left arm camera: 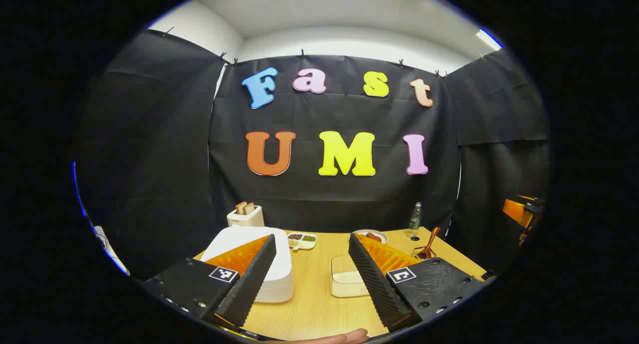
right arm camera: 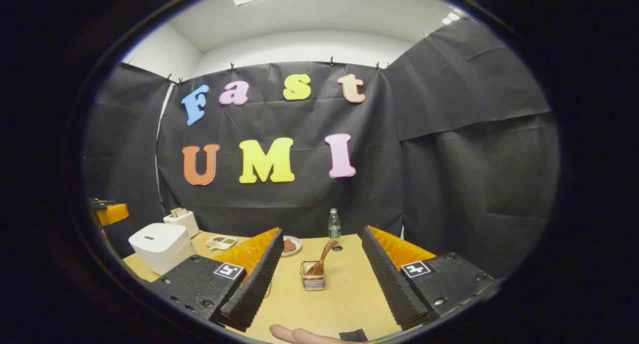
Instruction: Close the left gripper, press the button to open the rice cooker; take a wooden spoon from the chopstick holder with the right hand, scoop a spoonful of rice and pour it into the rice cooker, then put the wooden spoon back into the chopstick holder.
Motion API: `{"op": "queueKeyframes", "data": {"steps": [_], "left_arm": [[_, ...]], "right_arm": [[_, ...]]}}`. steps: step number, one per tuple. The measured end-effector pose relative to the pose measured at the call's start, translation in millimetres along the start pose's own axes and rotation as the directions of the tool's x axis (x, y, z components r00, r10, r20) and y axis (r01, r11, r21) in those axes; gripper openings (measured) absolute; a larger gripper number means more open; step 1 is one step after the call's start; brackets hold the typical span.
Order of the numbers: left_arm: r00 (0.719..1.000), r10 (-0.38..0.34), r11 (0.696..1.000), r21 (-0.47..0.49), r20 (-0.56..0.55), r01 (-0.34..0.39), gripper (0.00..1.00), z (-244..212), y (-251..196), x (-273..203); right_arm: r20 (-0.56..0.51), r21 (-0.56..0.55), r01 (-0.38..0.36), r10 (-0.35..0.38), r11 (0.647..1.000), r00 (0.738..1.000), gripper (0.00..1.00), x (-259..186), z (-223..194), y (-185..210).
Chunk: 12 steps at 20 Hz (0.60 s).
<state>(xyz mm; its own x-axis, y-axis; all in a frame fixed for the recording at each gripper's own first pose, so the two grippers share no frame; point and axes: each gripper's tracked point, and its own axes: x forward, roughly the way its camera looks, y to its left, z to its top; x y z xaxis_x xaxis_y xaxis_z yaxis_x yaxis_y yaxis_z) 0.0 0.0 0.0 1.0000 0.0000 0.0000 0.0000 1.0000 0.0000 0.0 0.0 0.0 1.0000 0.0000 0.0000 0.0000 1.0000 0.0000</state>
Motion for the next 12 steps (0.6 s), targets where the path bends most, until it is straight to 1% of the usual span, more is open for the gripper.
{"op": "queueKeyframes", "data": {"steps": [1, 3, 4, 8, 10, 11, 12], "left_arm": [[1.0, 0.008, 1.0, -0.003, -0.001, -0.008, 0.93, -0.4, 3.9, -0.7], [1.0, 0.009, 1.0, -0.001, -0.001, -0.009, 0.93, -0.4, 5.4, -2.2], [1.0, 0.003, 1.0, -0.002, 0.001, -0.003, 0.93, 1.3, 5.4, -2.9], [1.0, 0.001, 1.0, -0.008, 0.017, -0.001, 0.93, 5.2, 15.5, -4.1], [1.0, 0.007, 1.0, -0.012, 0.016, -0.007, 0.93, 4.5, 22.7, -4.6], [1.0, 0.008, 1.0, -0.012, 0.016, -0.007, 0.93, 3.7, 25.5, -5.5], [1.0, 0.009, 1.0, -0.011, 0.016, -0.008, 0.93, 2.8, 28.2, -5.8]], "right_arm": [[0.005, -0.001, -0.004, 0.004, 1.0, 1.0, 0.96, -1.5, 1.5, 1.4], [0.017, -0.002, -0.006, 0.006, 1.0, 1.0, 0.96, -2.5, 3.0, 1.0], [0.021, 0.0, -0.008, 0.008, 1.0, 1.0, 0.99, -2.8, 3.0, 0.4], [0.011, 0.012, -0.011, 0.011, 1.0, 1.0, 0.99, 1.3, -3.0, -3.1], [0.011, 0.012, 0.0, 0.0, 1.0, 1.0, 0.99, 4.7, -3.4, -7.3], [0.014, 0.011, 0.004, -0.004, 1.0, 1.0, 0.96, 6.7, -1.7, -8.2], [0.016, 0.009, 0.005, -0.005, 1.0, 1.0, 0.96, 8.6, -1.6, -8.7]]}}
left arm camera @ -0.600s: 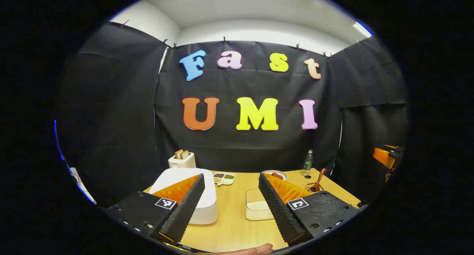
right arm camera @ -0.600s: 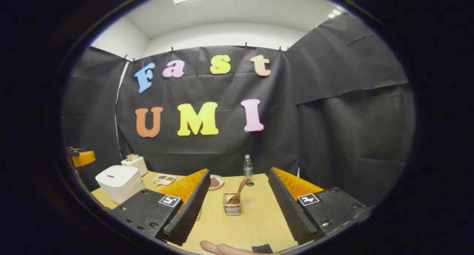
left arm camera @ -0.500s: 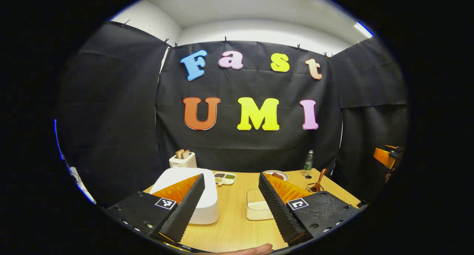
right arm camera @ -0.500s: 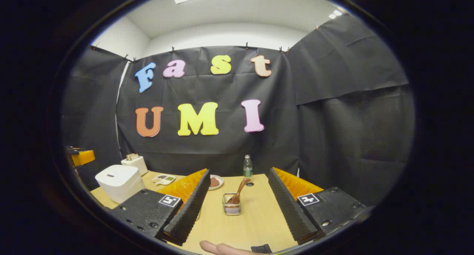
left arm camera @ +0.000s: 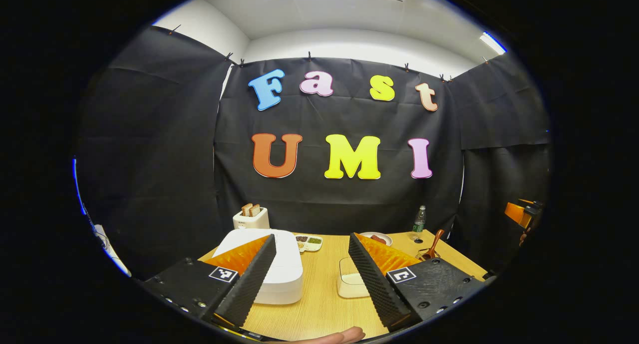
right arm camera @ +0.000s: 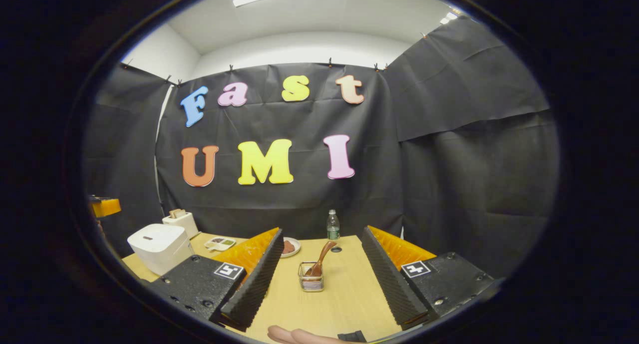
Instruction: Close the left gripper, press the button to open the rice cooker; take a wooden spoon from the chopstick holder with the right hand, scoop a spoonful of rice and pour it into the rice cooker, then put the wooden spoon back into the chopstick holder.
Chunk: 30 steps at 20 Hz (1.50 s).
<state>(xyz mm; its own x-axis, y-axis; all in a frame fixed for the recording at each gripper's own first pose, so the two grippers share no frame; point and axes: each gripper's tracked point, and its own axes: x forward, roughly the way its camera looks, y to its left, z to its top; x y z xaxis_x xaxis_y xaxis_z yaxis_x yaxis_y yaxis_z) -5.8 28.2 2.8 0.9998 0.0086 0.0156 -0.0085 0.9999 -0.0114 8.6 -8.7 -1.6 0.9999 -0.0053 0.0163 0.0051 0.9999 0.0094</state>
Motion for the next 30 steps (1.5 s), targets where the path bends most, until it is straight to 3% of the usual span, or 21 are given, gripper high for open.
{"op": "queueKeyframes", "data": {"steps": [8, 13, 15, 18, 20, 24, 25, 30], "left_arm": [[0.997, 0.077, 0.997, 0.027, 0.004, -0.077, 0.93, -4.4, 33.3, 27.1], [0.995, 0.102, 0.99, 0.101, 0.002, -0.102, 0.81, -16.2, 50.0, 51.2], [0.994, 0.103, 0.99, 0.104, -0.022, -0.1, 0.58, -26.4, 54.4, 62.1], [0.989, 0.123, 0.988, 0.102, -0.079, -0.114, 0.54, -41.0, 66.4, 80.9], [0.984, 0.137, 0.989, 0.073, -0.115, -0.129, 0.03, -48.4, 74.8, 94.3], [0.952, 0.175, 0.985, 0.058, -0.25, -0.165, 0.06, -80.8, 92.1, 116.3], [0.937, 0.19, 0.982, 0.067, -0.292, -0.178, 0.0, -96.1, 95.1, 117.4], [0.892, 0.23, 0.973, 0.081, -0.389, -0.216, 0.0, -124.1, 118.1, 134.8]], "right_arm": [[0.017, -0.001, -0.027, 0.027, 1.0, 0.999, 0.99, 30.3, -3.6, 4.9], [0.015, -0.013, -0.061, 0.061, 0.998, 0.998, 0.99, 48.5, -25.4, 12.1], [0.006, -0.023, -0.071, 0.071, 0.997, 0.997, 0.99, 55.2, -32.1, 14.6], [0.005, -0.035, -0.077, 0.077, 0.996, 0.997, 0.99, 59.5, -37.2, 14.8], [0.024, -0.029, -0.071, 0.072, 0.997, 0.997, 0.96, 60.8, -36.1, 11.6], [0.021, -0.037, -0.061, 0.062, 0.997, 0.998, 0.96, 66.2, -45.0, 8.0], [0.014, -0.033, -0.067, 0.068, 0.997, 0.998, 0.99, 67.4, -47.5, 9.0], [-0.009, -0.015, -0.048, 0.048, 0.999, 0.999, 0.96, 76.9, -57.3, -4.3]]}}
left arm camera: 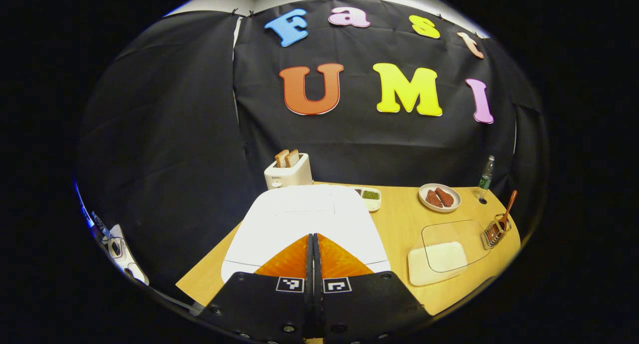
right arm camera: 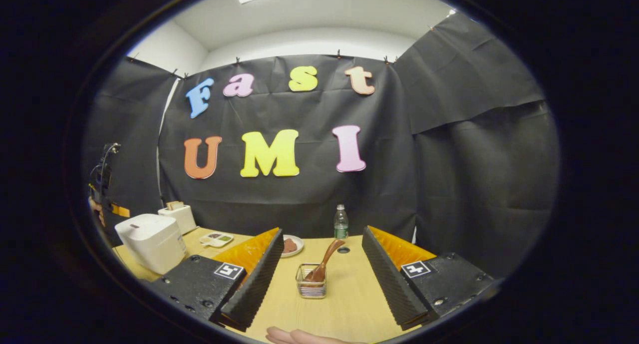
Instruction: Close the left gripper, press the button to open the rice cooker; take a wooden spoon from the chopstick holder with the right hand, scoop a spoonful of rice and pour it into the rice cooker, then put the wooden spoon back into the chopstick holder.
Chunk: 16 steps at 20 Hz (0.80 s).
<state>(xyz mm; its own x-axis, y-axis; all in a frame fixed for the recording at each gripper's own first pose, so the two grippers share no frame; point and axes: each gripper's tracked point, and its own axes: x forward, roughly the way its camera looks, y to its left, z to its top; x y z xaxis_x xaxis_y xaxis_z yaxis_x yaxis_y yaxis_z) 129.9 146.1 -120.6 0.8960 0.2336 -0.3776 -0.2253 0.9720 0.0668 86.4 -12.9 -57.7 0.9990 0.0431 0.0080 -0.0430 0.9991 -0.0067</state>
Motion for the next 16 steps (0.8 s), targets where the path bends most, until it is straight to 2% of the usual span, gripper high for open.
{"op": "queueKeyframes", "data": {"steps": [7, 9, 11, 14, 15, 16], "left_arm": [[0.995, 0.001, 0.999, -0.049, -0.096, -0.005, 0.0, -27.5, 3.7, 20.6], [0.996, 0.003, 0.999, -0.046, -0.084, -0.007, 0.0, -26.3, 4.6, 21.4], [0.996, 0.006, 0.999, -0.053, -0.092, -0.011, 0.0, -27.3, 4.1, 21.6], [0.993, 0.012, 0.998, -0.054, -0.122, -0.019, 0.01, -35.7, 3.9, 21.4], [0.995, 0.018, 0.999, -0.049, -0.095, -0.022, 0.0, -30.2, 4.3, 24.0], [0.994, 0.021, 0.999, -0.046, -0.109, -0.026, 0.01, -33.7, 3.7, 24.3]], "right_arm": [[-0.045, 0.016, 0.006, -0.005, 1.0, 0.999, 0.99, 7.8, -19.7, -11.2], [-0.049, 0.021, 0.005, -0.004, 1.0, 0.999, 0.96, 9.6, -21.3, -12.7], [-0.054, 0.028, 0.007, -0.005, 1.0, 0.999, 0.99, 11.4, -24.9, -14.8], [-0.074, 0.042, 0.004, -0.001, 0.999, 0.997, 0.96, 13.1, -34.3, -16.0], [-0.082, 0.047, 0.005, -0.001, 0.999, 0.997, 0.99, 13.5, -36.3, -17.0], [-0.09, 0.051, 0.007, -0.002, 0.999, 0.996, 0.96, 14.3, -39.4, -19.0]]}}
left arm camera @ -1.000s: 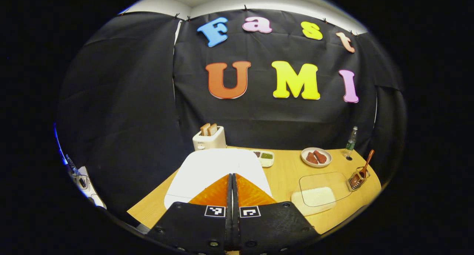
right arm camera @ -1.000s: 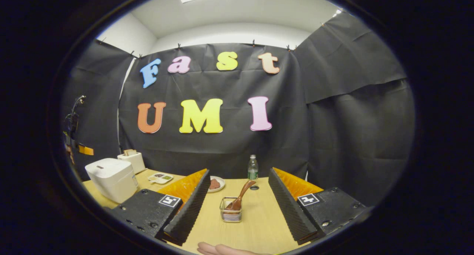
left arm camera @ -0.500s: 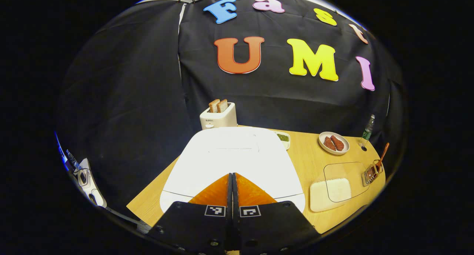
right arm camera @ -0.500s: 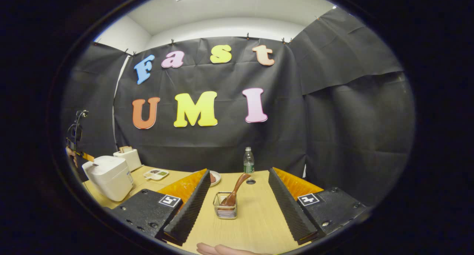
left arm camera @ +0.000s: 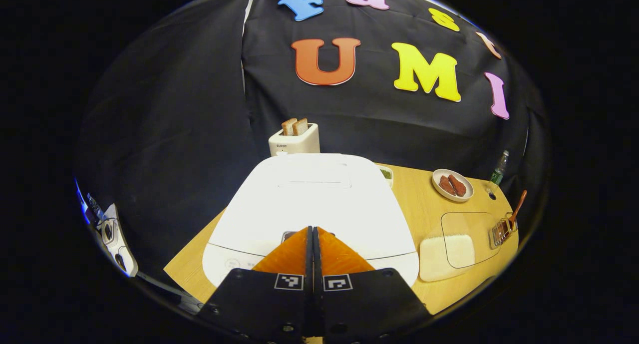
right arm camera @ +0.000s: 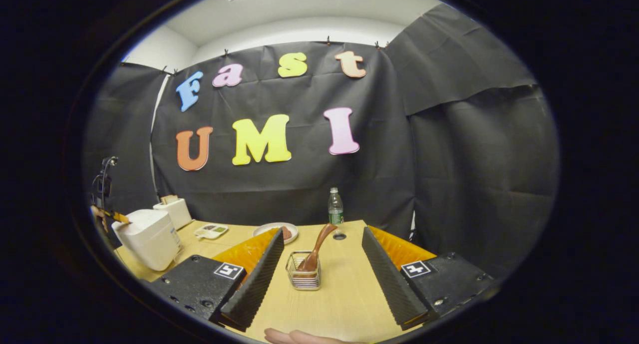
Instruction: Close the left gripper, press the button to open the rice cooker; take a wooden spoon from the chopstick holder with the right hand, scoop a spoonful of rice and pour it into the rice cooker, then put the wooden spoon back into the chopstick holder.
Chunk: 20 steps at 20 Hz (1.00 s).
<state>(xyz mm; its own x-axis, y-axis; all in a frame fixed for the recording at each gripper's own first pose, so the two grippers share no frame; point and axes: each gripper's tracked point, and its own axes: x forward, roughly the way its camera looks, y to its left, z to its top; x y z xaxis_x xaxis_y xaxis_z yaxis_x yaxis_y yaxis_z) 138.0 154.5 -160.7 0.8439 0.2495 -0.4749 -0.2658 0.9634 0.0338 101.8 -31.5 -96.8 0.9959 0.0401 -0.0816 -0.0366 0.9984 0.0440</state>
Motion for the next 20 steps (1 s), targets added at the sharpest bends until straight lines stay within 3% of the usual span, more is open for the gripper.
{"op": "queueKeyframes", "data": {"steps": [9, 10, 16, 18, 19, 20], "left_arm": [[0.996, 0.017, 1.0, 0.02, 0.083, -0.019, 0.0, 33.1, 0.9, -19.1], [0.996, 0.016, 1.0, 0.012, 0.09, -0.017, 0.0, 37.5, 0.7, -22.2], [0.983, -0.018, 1.0, -0.015, 0.183, 0.021, 0.0, 71.2, 0.7, -42.7], [0.97, -0.07, 0.997, -0.004, 0.232, 0.073, 0.1, 76.2, -5.5, -55.7], [0.964, -0.07, 0.997, -0.005, 0.256, 0.074, 0.3, 77.3, -3.5, -60.7], [0.96, -0.059, 0.998, -0.009, 0.273, 0.064, 0.43, 76.8, 1.3, -65.9]], "right_arm": [[-0.013, -0.04, 0.015, -0.016, 0.999, 1.0, 0.99, -4.5, -5.0, -13.8], [-0.019, -0.038, 0.018, -0.019, 0.999, 1.0, 0.96, -4.4, -6.9, -15.2], [-0.034, -0.041, 0.035, -0.036, 0.999, 0.999, 0.99, -1.2, -10.8, -19.9], [-0.046, -0.037, 0.035, -0.036, 0.999, 0.998, 1.0, 1.3, -15.1, -21.0], [-0.053, -0.035, 0.033, -0.035, 0.999, 0.998, 0.99, 2.6, -16.7, -21.3], [-0.062, -0.034, 0.037, -0.039, 0.999, 0.997, 0.99, 4.9, -19.8, -23.0]]}}
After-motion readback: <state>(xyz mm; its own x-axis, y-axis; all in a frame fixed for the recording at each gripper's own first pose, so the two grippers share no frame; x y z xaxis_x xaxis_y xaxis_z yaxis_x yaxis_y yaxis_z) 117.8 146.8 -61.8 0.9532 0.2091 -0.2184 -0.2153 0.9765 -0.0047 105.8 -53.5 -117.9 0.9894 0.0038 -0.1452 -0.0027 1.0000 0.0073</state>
